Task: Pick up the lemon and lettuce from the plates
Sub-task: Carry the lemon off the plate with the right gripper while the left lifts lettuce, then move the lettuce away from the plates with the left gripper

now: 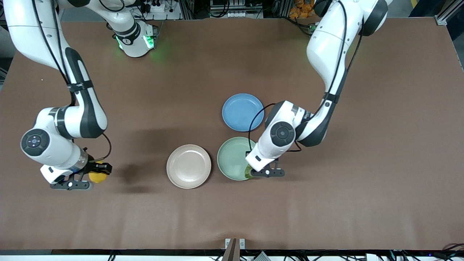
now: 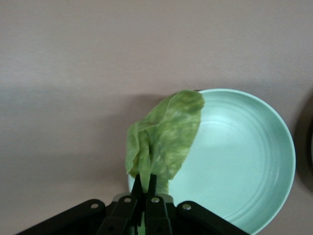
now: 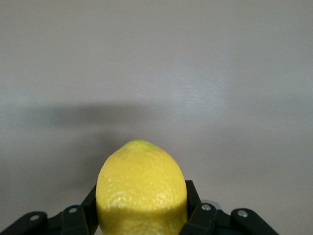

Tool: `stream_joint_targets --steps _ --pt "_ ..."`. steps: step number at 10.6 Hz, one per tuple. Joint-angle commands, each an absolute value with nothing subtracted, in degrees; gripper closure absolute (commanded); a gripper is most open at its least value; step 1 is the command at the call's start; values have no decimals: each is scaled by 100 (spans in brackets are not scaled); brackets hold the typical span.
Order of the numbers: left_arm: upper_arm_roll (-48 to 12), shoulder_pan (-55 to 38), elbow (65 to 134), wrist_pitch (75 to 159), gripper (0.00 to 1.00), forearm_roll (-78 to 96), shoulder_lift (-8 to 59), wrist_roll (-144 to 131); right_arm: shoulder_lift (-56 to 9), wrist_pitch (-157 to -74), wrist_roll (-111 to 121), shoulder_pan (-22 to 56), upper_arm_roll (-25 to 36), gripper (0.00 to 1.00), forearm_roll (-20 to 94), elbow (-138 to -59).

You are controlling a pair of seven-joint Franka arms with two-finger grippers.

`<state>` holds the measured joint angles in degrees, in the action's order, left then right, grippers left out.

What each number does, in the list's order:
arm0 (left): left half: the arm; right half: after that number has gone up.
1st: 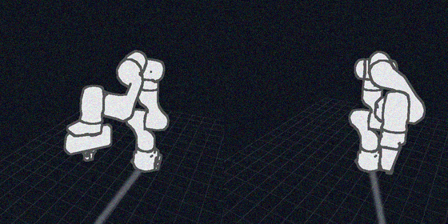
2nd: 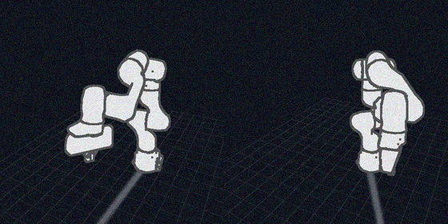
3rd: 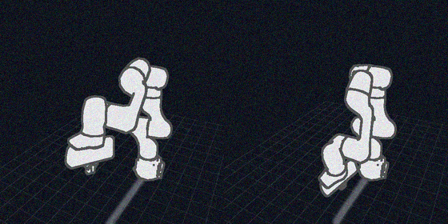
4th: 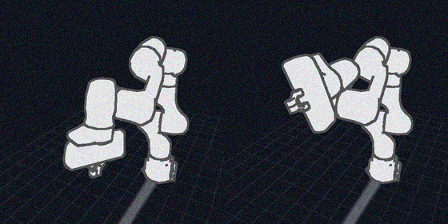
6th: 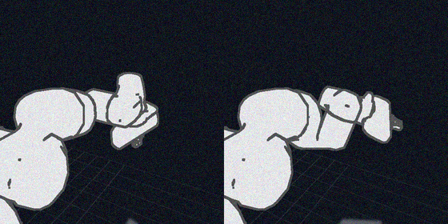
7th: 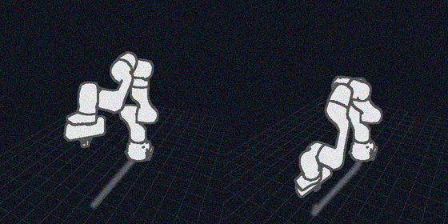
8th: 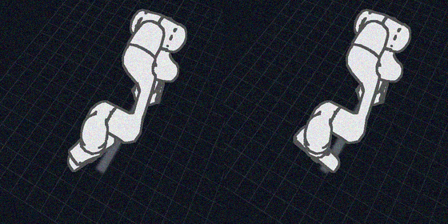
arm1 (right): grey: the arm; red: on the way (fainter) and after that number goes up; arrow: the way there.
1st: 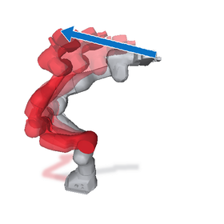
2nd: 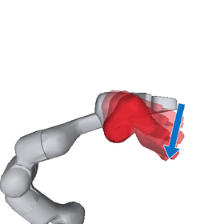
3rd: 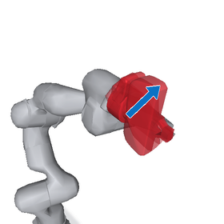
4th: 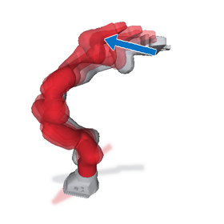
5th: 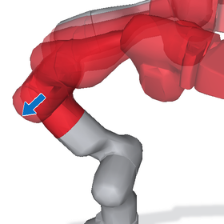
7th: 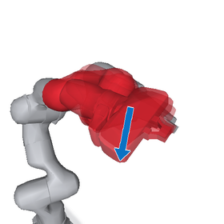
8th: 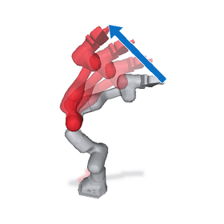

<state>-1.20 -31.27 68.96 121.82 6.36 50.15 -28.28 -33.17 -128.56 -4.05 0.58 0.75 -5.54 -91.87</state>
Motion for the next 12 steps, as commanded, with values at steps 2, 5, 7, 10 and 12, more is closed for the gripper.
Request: stream_joint_targets --steps 2,5,7,10,12 --pt "-79 -2577 6934 11007 100 721 4422 -2384 -3444 -12814 42 -464 9 100 -624 -9308" --pt "79 -2268 6987 10320 100 372 4044 -1978 -3708 -12945 245 -650 9 100 -615 -9273" --pt "88 -1944 7066 9777 100 211 4017 -1978 -3805 -13174 281 -703 9 99 -572 -9299" --pt "88 -1504 7171 9501 100 202 4052 -1637 -3885 -13166 220 -703 0 24 -554 -9334" --pt "79 -1380 7251 9518 100 -33 4130 -1468 -3885 -13140 220 -677 0 11 -554 -9334"
